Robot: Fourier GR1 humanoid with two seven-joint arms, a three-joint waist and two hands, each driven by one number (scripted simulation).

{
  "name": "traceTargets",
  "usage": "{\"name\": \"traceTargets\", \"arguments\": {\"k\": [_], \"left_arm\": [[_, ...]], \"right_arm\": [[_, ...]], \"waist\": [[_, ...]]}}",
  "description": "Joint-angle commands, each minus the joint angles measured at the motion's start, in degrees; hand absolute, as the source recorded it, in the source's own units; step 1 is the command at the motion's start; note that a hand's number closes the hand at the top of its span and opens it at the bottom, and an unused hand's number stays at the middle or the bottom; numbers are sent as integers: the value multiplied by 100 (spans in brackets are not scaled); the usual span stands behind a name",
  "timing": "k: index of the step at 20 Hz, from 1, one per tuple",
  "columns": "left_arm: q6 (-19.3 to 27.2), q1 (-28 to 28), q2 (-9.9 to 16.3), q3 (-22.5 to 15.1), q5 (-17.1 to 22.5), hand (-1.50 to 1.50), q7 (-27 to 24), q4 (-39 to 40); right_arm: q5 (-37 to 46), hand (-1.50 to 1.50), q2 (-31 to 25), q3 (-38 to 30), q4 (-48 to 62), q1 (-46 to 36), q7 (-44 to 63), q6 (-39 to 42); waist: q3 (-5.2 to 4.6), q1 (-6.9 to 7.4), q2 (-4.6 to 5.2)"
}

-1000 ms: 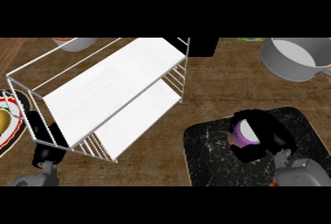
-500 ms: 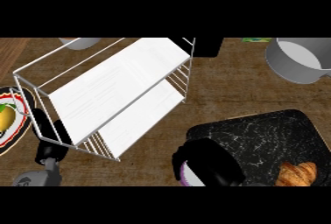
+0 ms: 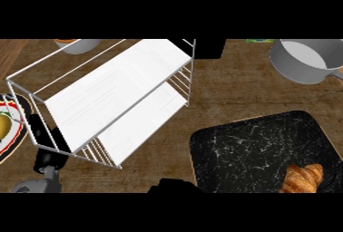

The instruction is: Pick the can from the tray and place it in the tiered shelf

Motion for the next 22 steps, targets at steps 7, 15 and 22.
{"name": "traceTargets", "arguments": {"k": [7,15,22], "left_arm": [[-59,-108,62,37,-27,0,182,292],[-90,-6,-33,-48,-35,0,254,151],[-263,198,83,34,45,0,225,31]], "right_arm": [[-967,150,411,-658,-1649,-1712,2535,-38],[-2172,150,422,-2432,-282,-3900,3219,-623],[-2589,150,423,-3881,1427,-5589,2916,-323]], "waist": [[-59,5,37],[-48,94,48],[-43,114,60]]}}
